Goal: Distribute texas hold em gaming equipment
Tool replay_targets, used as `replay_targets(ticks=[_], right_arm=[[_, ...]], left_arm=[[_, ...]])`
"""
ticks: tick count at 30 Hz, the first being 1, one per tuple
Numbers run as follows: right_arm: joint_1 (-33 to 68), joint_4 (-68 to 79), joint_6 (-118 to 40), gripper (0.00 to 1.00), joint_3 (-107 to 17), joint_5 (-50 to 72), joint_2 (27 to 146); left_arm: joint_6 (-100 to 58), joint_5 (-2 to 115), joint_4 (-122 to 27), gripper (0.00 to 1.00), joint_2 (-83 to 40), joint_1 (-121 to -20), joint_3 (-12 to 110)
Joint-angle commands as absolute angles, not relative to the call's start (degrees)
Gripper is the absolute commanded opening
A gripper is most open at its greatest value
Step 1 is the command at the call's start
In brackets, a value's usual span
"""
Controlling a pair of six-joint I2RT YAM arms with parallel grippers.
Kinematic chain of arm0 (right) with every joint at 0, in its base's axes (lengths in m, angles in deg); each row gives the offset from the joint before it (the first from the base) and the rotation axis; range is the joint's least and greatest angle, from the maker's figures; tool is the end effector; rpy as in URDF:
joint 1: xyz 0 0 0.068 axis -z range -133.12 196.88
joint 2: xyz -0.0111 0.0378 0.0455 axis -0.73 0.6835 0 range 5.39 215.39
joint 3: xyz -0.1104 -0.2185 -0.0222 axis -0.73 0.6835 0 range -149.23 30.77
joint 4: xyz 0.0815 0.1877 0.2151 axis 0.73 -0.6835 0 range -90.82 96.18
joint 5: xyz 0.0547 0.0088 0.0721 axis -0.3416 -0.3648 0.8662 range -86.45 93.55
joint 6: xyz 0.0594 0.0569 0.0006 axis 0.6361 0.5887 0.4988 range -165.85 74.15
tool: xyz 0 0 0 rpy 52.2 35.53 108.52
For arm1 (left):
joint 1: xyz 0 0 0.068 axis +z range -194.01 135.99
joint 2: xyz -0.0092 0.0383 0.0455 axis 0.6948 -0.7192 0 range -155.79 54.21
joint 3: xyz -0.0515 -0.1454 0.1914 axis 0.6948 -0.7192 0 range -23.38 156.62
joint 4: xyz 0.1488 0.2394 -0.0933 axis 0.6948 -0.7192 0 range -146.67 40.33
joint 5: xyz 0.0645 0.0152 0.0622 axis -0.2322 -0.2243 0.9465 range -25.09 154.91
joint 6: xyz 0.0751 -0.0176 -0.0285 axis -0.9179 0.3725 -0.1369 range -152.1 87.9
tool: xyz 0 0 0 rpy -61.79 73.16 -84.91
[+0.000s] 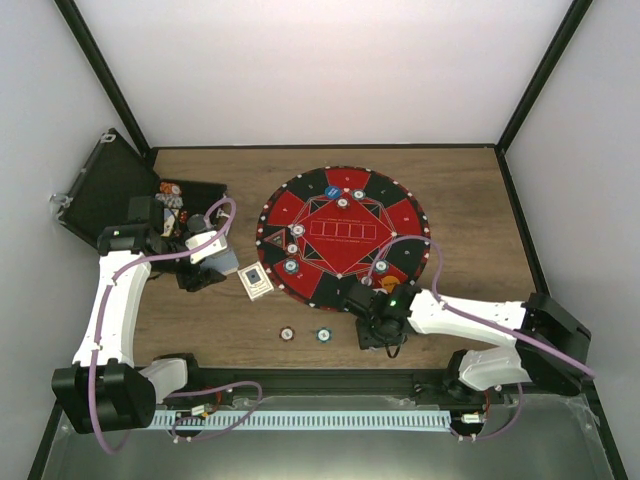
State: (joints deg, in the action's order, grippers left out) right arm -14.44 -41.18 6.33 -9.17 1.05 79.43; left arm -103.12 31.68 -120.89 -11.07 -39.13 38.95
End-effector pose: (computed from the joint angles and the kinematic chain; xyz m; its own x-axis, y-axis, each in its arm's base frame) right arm 0.1199 0.2128 0.0878 -0.9809 -0.1489 -0.1252 -0.1607 0.9828 0.0909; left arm 0.2455 -0.0184 0.2444 -0.2383 0.7735 -0.5873 0.9318 0.3526 0.0864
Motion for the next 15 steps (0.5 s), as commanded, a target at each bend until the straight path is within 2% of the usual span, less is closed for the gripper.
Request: replay_targets(ticks=[1, 6, 9, 15], right_arm=[[-15.06, -40.07, 7.0, 0.51, -8.61, 0.92, 80.25], [-15.08, -39.93, 7.13, 0.44, -8.41, 0.67, 80.21], [-15.04, -40.11, 7.2, 0.35, -8.59, 0.48, 80.05], [-15.08, -43.74, 6.95, 0.24, -12.08, -0.57, 79.23]], left_arm=[[-105.08, 30.01, -120.85, 0.11, -9.87, -38.82, 40.06], [-105.18, 29.86, -121.03, 0.11, -9.95, -38.89, 40.19], [-105.27, 29.84, -121.11, 0.11, -9.84, -38.85, 40.11], [-105.33, 29.9, -121.11, 0.11, -9.61, -38.87, 39.86]])
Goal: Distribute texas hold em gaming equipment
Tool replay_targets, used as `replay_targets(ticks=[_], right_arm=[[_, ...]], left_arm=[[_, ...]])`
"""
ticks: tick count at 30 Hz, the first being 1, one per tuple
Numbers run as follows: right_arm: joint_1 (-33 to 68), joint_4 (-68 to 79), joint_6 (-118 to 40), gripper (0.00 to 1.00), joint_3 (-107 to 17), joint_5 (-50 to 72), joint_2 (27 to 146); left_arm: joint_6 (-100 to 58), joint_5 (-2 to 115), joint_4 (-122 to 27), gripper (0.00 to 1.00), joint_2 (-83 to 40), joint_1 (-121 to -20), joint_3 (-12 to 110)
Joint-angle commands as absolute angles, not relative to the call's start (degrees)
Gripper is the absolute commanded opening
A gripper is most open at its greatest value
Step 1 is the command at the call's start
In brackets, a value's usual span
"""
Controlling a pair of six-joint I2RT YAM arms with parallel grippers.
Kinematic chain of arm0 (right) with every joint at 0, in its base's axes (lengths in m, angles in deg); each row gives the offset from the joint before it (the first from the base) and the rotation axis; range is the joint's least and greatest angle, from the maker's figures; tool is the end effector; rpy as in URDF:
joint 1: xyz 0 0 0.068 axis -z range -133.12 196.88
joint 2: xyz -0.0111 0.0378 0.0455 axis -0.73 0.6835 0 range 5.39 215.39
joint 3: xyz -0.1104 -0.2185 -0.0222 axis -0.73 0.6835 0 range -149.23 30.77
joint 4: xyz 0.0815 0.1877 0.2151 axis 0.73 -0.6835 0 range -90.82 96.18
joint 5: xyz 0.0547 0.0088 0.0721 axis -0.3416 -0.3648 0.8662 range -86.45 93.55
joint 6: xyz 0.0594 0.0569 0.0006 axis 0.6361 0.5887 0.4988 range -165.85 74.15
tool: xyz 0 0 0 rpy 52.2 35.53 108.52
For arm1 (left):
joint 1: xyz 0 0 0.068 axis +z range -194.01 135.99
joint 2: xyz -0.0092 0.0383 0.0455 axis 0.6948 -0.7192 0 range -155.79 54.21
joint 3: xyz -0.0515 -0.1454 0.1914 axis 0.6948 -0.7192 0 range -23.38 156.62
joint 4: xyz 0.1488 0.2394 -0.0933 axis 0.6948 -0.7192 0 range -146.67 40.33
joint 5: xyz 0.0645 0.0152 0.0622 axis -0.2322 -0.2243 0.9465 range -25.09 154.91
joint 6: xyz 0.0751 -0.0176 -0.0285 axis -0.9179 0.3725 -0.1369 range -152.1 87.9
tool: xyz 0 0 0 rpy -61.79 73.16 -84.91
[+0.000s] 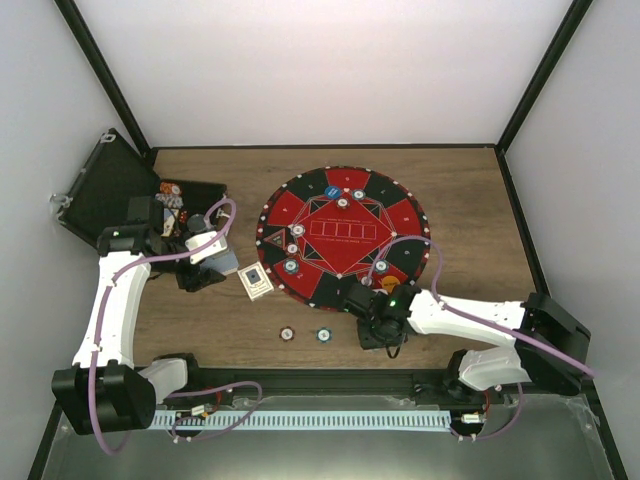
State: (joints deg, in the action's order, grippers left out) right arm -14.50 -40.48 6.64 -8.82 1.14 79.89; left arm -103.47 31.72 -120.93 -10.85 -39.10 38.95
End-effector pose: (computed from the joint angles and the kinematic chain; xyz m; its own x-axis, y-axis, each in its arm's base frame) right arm 0.1196 0.2130 0.0845 -0.9819 -0.1449 -0.1223 -0.1565 0.9835 0.0910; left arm 0.2449 -0.0182 0.2452 -0.2314 0.7760 -0.5867 0.9327 0.3485 0.0932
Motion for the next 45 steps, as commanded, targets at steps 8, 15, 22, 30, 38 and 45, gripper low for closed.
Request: replay_targets(ticks=[8, 15, 22, 30, 38, 45], right_arm=[[-15.08, -50.89, 5.47, 0.22, -20.05, -3.16, 79.13], [-11.51, -53.34, 0.49, 0.22, -30.22, -5.52, 81.86], [-7.53, -54.16, -3.86, 0.22, -34.02, -5.56, 83.65], [5.05, -47.85, -13.13, 0.21, -36.88, -4.66, 87.07], [22.17, -40.8, -23.09, 0.19, -53.26, -2.28, 107.13], [29.65, -43.85, -25.35, 0.17, -79.29, 0.11, 129.6]], left_arm=[[-105.61, 29.42, -121.52, 0.11, -10.21, -38.8, 40.05], [-105.75, 29.88, -121.78, 0.11, -10.04, -38.85, 39.86], [-105.99, 30.02, -121.96, 0.11, -9.61, -38.81, 39.66], [-106.03, 29.42, -121.59, 0.11, -10.26, -38.92, 39.36], [-105.42, 29.01, -121.23, 0.11, -10.38, -38.87, 39.13], [-104.93, 28.35, -120.55, 0.11, -10.9, -38.84, 39.31]])
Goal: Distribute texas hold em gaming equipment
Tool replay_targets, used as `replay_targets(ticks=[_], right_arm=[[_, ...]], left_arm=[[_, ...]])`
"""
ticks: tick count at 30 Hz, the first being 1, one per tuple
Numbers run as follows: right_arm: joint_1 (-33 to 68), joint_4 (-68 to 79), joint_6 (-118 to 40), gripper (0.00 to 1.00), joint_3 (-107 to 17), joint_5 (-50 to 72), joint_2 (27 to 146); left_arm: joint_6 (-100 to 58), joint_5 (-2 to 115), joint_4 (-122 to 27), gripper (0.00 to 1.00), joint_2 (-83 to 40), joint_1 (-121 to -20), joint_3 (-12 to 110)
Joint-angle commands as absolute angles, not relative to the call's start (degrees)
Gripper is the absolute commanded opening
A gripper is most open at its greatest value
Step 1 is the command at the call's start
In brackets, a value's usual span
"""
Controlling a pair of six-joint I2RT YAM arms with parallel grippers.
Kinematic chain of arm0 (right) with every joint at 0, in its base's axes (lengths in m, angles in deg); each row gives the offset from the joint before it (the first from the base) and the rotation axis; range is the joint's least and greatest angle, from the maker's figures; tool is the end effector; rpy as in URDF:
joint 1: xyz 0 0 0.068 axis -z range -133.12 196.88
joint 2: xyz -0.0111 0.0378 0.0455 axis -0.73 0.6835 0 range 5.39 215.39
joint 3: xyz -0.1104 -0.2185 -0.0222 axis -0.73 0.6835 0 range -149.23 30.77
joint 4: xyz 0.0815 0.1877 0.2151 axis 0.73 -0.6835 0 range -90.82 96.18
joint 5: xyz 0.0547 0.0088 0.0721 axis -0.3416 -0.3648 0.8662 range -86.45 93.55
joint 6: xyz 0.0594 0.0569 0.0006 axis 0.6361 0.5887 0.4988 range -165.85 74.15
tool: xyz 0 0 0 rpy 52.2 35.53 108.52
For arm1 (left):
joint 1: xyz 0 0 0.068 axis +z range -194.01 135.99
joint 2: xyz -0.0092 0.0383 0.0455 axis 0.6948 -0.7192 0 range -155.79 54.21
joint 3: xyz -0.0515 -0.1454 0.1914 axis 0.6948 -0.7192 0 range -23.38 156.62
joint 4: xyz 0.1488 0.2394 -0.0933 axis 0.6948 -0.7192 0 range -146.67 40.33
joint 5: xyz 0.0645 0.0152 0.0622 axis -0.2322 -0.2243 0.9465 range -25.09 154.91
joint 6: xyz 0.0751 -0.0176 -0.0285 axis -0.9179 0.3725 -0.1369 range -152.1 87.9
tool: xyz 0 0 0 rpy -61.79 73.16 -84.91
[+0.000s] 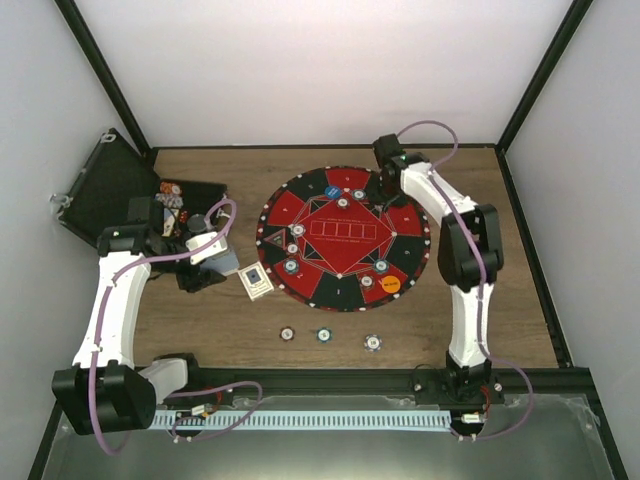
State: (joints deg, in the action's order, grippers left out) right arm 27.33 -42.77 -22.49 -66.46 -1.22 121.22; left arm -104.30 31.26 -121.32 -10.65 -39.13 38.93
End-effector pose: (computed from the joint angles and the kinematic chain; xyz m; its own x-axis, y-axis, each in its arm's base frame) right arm 0.4404 0.1501 0.1584 -0.9199 0.0925 -0.3811 0.0666 0.9945 0.0808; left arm 0.2435 -0.0190 0.2459 -0.2175 0.7769 -0.5909 0.9371 0.3355 0.0962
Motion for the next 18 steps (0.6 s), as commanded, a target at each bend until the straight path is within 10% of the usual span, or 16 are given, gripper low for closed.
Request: replay_targets(ticks=[1, 18], right_arm=[[30.04, -45.04, -25.41, 0.17, -83.58, 0.41, 132.45], [31.64, -46.43, -25.91, 0.18, -96.67, 3.03, 150.39]], left_arm=[[-104.88, 28.37, -120.54, 0.11, -11.05, -38.84, 39.46], [-104.63, 28.86, -120.37, 0.11, -13.02, -38.84, 40.49]])
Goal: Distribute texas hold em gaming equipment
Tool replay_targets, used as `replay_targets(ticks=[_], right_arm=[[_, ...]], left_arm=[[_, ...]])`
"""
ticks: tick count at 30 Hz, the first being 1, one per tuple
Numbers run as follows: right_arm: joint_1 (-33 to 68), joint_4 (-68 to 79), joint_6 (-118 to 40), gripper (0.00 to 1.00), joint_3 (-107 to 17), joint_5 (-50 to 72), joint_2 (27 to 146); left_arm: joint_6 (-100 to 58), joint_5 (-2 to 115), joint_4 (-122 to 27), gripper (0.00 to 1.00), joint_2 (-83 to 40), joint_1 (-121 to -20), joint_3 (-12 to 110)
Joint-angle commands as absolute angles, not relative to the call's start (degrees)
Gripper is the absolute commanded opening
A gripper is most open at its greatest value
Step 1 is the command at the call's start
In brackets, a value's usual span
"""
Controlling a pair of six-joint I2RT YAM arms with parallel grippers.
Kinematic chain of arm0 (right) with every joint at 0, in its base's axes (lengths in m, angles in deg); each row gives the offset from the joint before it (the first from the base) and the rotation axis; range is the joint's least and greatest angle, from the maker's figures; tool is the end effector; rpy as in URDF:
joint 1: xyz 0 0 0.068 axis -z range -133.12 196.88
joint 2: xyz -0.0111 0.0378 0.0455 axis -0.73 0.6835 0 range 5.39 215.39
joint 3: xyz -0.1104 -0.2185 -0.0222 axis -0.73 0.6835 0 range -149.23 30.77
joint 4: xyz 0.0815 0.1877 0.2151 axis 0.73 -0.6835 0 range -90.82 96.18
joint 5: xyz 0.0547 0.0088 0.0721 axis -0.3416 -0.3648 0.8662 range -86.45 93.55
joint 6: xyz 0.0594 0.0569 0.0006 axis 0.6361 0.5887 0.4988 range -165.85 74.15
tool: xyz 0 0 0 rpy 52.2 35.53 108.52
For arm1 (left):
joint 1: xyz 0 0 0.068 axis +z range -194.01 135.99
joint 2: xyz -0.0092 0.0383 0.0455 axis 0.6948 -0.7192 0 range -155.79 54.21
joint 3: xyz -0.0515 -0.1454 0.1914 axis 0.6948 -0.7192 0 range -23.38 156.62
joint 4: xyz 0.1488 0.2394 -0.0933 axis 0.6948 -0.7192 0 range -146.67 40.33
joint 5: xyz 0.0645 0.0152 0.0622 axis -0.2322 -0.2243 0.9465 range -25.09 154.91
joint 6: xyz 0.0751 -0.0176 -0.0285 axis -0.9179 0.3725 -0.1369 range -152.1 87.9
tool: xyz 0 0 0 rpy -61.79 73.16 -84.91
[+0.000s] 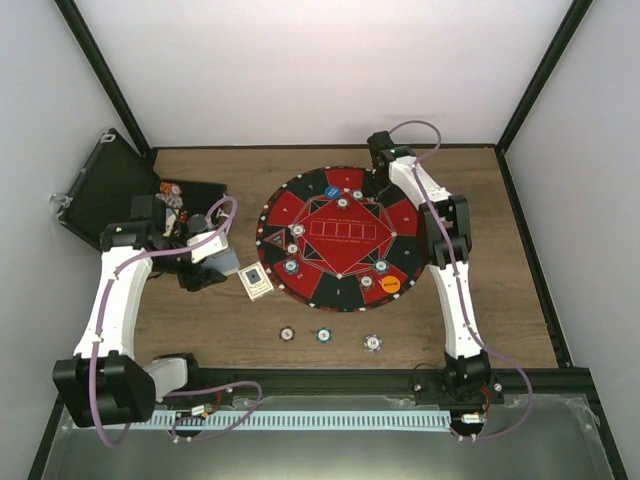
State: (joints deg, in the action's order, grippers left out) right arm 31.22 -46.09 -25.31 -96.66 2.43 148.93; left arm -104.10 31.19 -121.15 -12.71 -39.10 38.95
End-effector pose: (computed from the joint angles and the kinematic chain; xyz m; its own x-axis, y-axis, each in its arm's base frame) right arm 0.5314 0.1476 0.0977 -0.9305 0.1034 -0.3515 0.0677 0.9914 0.1122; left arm 0.2485 -0.0185 0.2382 -0.2400 0.7733 -0.5869 0.9388 0.3387 0.0624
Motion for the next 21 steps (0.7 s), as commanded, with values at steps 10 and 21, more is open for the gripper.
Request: replay_targets(ticks=[10, 21], right_arm=[[31.62, -46.83, -26.18, 0.63, -95.83, 2.78, 146.2], [29.31, -43.64, -24.02, 0.69, -78.8, 0.21, 125.85]], left_arm=[[-104.19, 29.85, -120.14, 0.11, -12.95, -38.87, 40.16], [-103.76, 30.6, -120.13, 0.11, -12.95, -38.82, 40.59]])
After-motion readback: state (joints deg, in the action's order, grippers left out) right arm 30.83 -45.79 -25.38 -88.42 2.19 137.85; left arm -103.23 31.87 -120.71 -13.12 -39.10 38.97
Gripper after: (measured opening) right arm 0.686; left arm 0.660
